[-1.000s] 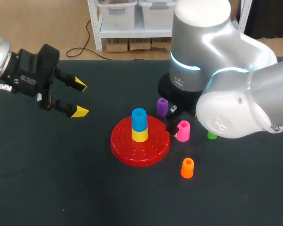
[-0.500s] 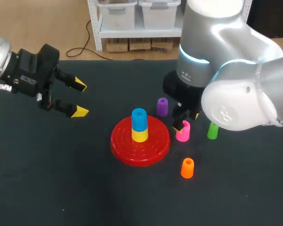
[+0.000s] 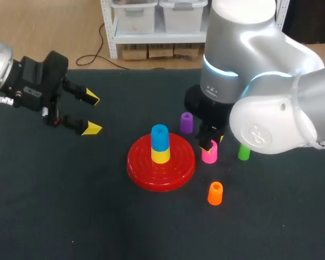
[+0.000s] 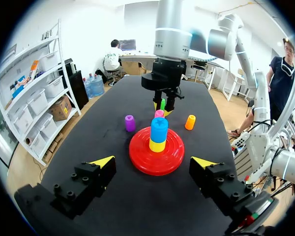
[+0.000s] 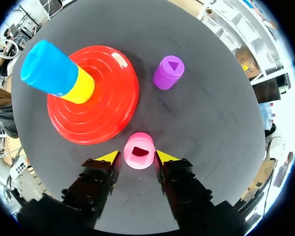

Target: Pick up and stack the cylinders on the red base in this order: pink,purple,orange,green

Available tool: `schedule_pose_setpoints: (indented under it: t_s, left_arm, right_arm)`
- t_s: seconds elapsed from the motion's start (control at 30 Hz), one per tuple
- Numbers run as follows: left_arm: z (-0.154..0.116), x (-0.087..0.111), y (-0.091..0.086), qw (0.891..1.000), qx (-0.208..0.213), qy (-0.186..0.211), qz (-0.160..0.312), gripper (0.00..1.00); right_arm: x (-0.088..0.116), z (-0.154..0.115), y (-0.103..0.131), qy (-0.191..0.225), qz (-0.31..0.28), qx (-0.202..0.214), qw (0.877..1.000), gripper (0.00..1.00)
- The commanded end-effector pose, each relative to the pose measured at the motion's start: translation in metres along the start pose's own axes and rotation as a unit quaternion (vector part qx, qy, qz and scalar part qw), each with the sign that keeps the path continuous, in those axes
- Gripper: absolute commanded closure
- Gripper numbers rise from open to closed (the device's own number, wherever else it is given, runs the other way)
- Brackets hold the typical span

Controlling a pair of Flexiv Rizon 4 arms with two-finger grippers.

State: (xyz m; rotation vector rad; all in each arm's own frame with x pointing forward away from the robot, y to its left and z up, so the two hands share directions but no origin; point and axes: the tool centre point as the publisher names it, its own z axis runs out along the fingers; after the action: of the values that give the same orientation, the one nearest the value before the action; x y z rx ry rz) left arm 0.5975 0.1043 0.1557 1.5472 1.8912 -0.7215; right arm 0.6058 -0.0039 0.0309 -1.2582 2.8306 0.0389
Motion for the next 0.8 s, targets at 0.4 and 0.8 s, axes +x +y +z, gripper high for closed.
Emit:
schedule_pose_setpoints:
  t_s: [0.4,0.8]
  left_arm:
    - [0.0003,0.0011,-0.0003,1.0,-0.001,-0.002,0.001,0.0]
    - [0.0003,0.0011,-0.0003,1.0,-0.001,-0.002,0.001,0.0]
  right_arm:
    - [-0.0057,0.0042,-0.0031,0.006,0.003,0.017,1.0,0.53]
    - [-0.0051,-0.0003,-0.0067,0.011,0.006,0.03,0.999,1.0]
